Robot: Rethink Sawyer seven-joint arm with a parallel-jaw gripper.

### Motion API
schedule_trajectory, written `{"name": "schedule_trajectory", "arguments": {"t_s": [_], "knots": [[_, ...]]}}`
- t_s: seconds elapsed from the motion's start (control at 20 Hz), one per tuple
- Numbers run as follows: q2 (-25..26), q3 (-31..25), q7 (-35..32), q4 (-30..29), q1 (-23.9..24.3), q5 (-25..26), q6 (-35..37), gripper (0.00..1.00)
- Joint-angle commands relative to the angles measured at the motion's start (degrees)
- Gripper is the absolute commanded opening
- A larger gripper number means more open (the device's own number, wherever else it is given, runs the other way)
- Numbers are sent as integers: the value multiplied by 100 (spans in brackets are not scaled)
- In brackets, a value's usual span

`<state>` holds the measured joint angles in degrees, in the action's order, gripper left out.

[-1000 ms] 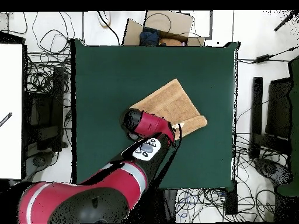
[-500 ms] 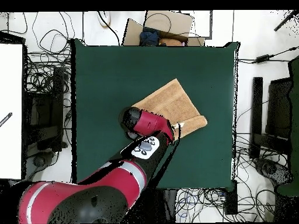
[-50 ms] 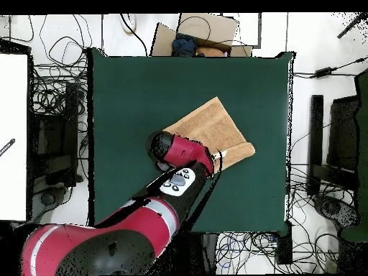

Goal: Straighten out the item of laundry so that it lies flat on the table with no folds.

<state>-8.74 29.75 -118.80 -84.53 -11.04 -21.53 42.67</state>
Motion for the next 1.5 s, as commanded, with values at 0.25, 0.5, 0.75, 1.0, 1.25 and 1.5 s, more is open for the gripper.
{"name": "schedule_trajectory", "arguments": {"t_s": [0.25, 0.5, 0.75, 1.0, 1.25, 1.5], "knots": [[327, 76, -1555, 395, -268, 44, 566, 100], [376, 114, -1544, 391, -296, -6, 592, 100], [423, 162, -1567, 421, -326, -4, 788, 100], [430, 186, -1550, 427, -331, -32, 838, 100], [431, 168, -1510, 402, -328, -75, 836, 100], [425, 139, -1464, 360, -322, -106, 690, 100]]}}
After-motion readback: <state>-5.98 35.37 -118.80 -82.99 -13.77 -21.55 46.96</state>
